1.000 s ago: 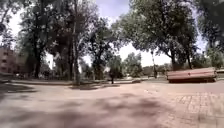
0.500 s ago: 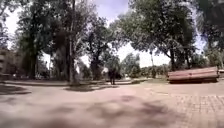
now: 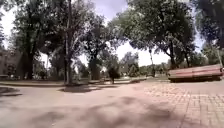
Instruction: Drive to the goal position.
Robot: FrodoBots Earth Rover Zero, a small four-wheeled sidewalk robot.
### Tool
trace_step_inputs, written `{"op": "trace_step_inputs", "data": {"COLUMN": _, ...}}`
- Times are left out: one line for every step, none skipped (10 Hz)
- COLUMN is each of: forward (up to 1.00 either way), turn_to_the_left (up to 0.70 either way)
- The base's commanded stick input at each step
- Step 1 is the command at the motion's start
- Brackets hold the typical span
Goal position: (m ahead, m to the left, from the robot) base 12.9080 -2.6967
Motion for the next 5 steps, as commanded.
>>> {"op": "trace_step_inputs", "data": {"forward": 0.7, "turn_to_the_left": 0.0}}
{"op": "trace_step_inputs", "data": {"forward": 0.7, "turn_to_the_left": 0.0}}
{"op": "trace_step_inputs", "data": {"forward": 0.7, "turn_to_the_left": 0.0}}
{"op": "trace_step_inputs", "data": {"forward": 0.7, "turn_to_the_left": 0.0}}
{"op": "trace_step_inputs", "data": {"forward": 0.7, "turn_to_the_left": 0.0}}
